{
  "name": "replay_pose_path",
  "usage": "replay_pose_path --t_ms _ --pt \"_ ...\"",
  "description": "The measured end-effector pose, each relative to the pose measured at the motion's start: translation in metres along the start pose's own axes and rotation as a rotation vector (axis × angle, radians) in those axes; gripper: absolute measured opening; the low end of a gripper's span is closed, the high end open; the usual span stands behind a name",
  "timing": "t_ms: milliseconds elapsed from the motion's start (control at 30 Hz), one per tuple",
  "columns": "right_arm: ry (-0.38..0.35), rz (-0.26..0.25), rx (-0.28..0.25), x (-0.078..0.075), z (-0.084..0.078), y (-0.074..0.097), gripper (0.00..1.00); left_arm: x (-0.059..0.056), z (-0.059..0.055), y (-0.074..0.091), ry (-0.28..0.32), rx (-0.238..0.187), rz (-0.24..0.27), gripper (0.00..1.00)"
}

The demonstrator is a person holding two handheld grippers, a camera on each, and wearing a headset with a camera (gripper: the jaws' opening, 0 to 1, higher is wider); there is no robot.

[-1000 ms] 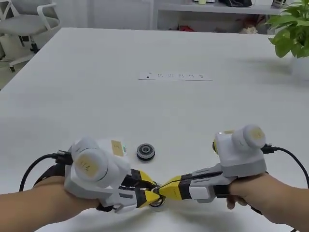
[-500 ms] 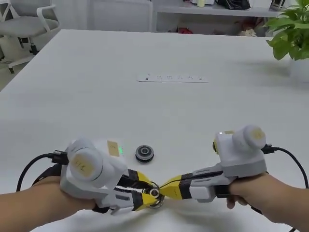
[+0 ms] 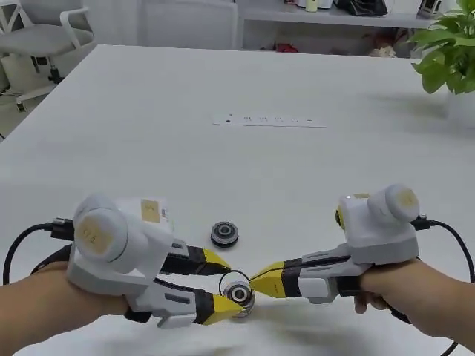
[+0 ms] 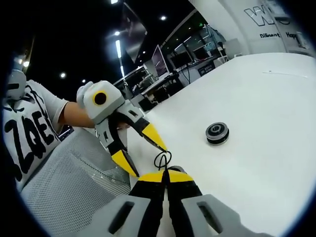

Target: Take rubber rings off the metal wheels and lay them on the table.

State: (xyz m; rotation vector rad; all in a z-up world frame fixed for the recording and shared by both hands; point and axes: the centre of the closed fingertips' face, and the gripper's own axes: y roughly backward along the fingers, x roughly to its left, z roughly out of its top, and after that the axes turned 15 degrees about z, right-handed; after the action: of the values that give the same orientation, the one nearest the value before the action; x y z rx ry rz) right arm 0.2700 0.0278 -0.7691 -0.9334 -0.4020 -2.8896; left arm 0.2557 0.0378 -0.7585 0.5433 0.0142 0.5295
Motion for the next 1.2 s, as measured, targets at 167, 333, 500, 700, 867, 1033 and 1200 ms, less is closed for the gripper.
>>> replay_pose_path --t_ms 167,333,500,700,867,1033,1200 --pt "0.005 0.010 -0.005 0.004 0.006 -0.002 0.00 0.004 0.001 0.011 0.008 -0.013 0.013 0.39" --pt "0.010 0.020 -0.007 0.007 0.011 -0.005 0.00 0.009 -0.002 0.021 0.005 -0.017 0.032 0.44" --pt "0.013 0.032 -0.010 0.009 0.017 -0.010 0.00 0.013 -0.001 0.029 0.018 -0.023 0.055 0.51" --pt "0.022 0.046 -0.001 0.011 0.023 -0.019 0.00 0.021 -0.006 0.038 0.026 -0.019 0.089 0.57" --pt "0.025 0.061 0.012 0.013 0.024 -0.029 0.00 0.026 -0.009 0.044 0.035 -0.019 0.111 0.61" --pt "0.026 0.069 0.027 0.013 0.023 -0.038 0.00 0.032 -0.013 0.051 0.047 -0.016 0.138 0.65" --pt "0.024 0.072 0.040 0.012 0.020 -0.047 0.00 0.034 -0.017 0.056 0.061 -0.015 0.155 0.69"
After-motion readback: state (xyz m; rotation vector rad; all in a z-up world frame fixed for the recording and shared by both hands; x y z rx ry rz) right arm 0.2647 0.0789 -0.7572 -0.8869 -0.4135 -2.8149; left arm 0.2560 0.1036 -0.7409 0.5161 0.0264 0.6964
